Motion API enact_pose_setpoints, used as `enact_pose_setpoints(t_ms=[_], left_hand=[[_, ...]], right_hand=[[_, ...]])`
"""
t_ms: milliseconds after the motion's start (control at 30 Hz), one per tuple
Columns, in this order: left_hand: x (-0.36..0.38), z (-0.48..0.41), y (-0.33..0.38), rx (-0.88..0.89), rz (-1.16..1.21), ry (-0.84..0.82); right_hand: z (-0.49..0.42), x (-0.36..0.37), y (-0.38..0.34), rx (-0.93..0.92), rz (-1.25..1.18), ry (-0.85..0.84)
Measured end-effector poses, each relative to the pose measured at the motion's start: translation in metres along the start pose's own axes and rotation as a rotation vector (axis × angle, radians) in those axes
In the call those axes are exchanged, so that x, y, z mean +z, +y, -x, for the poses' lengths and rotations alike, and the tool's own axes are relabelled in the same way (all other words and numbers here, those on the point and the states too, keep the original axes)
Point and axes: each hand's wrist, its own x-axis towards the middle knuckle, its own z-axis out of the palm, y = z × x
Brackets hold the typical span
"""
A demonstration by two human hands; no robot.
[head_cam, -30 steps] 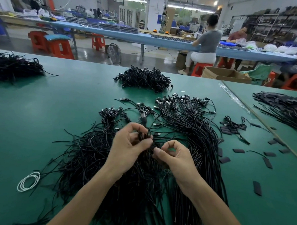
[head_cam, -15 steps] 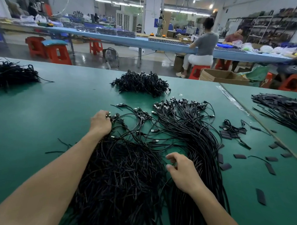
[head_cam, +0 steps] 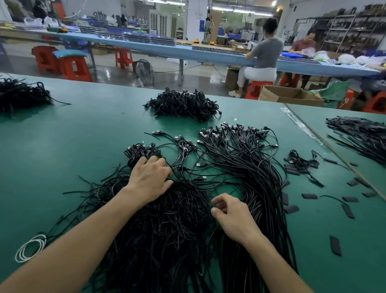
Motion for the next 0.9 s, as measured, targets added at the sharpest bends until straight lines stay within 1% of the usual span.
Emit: enact_pose_setpoints(t_ms=[100,167,233,267,333,433,467,533,600,667,767,800,833,900], left_hand=[[-0.002,-0.001,0.005,-0.011,-0.121,-0.052],[-0.007,-0.001,0.005,-0.033,-0.080,-0.045],[-0.014,0.002,0.005,-0.064,0.025,-0.002],[-0.019,0.005,0.007,-0.068,0.067,0.045],[-0.030,0.013,0.012,-0.060,0.136,0.196],[-0.052,0.031,0.026,-0.052,0.358,0.478],[-0.058,0.036,0.031,-0.025,0.436,0.532],[-0.069,0.046,0.041,0.050,0.585,0.574],[-0.078,0.053,0.049,0.092,0.667,0.626],[-0.085,0.055,0.052,0.063,0.764,0.682],[-0.094,0.053,0.050,-0.007,0.976,0.719],[-0.095,0.052,0.050,-0.040,1.002,0.727],[-0.095,0.050,0.049,-0.085,1.011,0.738],[-0.092,0.048,0.047,-0.200,1.035,0.757]], right_hand=[[0.003,0.001,0.000,0.012,-0.031,-0.003],[0.005,0.000,0.001,0.014,-0.040,-0.003],[0.005,-0.001,0.003,0.013,-0.037,0.001],[0.005,-0.001,0.003,0.013,-0.037,0.002],[0.003,-0.002,0.002,0.005,-0.041,0.014],[0.002,-0.002,-0.005,-0.071,-0.039,0.090],[0.002,-0.002,-0.009,-0.108,-0.053,0.122],[0.001,-0.004,-0.016,-0.189,-0.009,0.178],[-0.002,-0.006,-0.021,-0.252,0.136,0.221],[-0.004,-0.010,-0.024,-0.253,0.240,0.250],[-0.003,-0.012,-0.023,-0.244,0.279,0.310],[-0.002,-0.012,-0.023,-0.259,0.274,0.301],[-0.001,-0.011,-0.023,-0.267,0.226,0.253],[0.001,-0.008,-0.025,-0.223,0.010,0.102]])
